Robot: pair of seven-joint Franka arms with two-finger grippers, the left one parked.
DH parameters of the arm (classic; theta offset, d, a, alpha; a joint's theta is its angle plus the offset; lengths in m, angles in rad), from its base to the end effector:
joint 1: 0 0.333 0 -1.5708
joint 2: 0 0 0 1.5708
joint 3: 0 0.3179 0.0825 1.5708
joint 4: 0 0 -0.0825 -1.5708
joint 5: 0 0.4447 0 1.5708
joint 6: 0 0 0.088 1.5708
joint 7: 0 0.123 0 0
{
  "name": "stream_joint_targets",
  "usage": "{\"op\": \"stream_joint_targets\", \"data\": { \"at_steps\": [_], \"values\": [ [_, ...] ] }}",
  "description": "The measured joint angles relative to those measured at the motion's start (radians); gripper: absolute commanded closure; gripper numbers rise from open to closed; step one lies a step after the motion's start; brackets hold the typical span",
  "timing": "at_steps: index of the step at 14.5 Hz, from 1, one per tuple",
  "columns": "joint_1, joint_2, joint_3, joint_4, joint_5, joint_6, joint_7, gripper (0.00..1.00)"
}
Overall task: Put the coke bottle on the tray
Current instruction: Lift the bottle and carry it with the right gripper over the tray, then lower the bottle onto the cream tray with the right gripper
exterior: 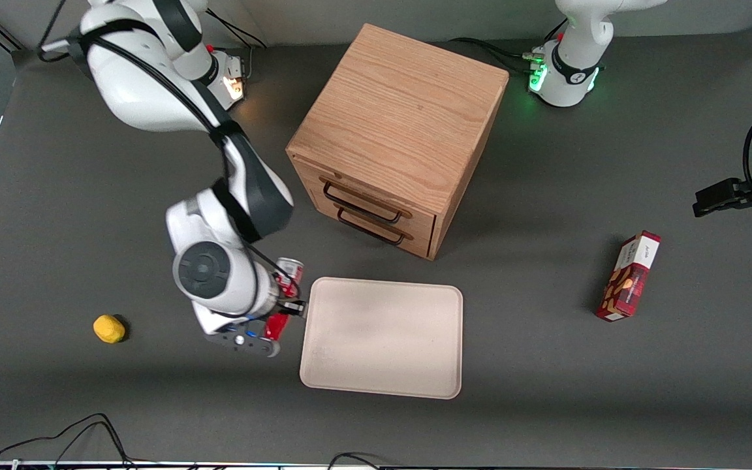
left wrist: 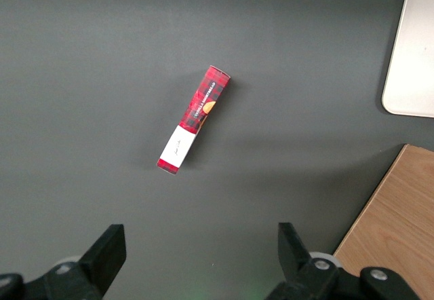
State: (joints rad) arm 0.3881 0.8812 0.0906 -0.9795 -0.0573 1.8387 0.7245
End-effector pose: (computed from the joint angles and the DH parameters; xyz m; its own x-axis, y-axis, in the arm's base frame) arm 0.7528 0.3563 0.3002 0.9655 -0.2592 -0.0243 -0.2592 -0.9658 0.0016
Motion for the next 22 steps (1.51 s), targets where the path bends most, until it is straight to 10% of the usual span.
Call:
{"op": "stream_joint_targets", "data": {
  "at_steps": [15, 20, 22],
  "values": [
    [0.039, 0.202, -0.036, 0.025, 0.000, 0.246, -0.085, 0.99],
    [0.041, 0.220, -0.039, 0.025, 0.000, 0.284, -0.086, 0.63],
    [0.041, 0.228, -0.041, 0.025, 0.000, 0.297, -0.086, 0.34]
  ]
}}
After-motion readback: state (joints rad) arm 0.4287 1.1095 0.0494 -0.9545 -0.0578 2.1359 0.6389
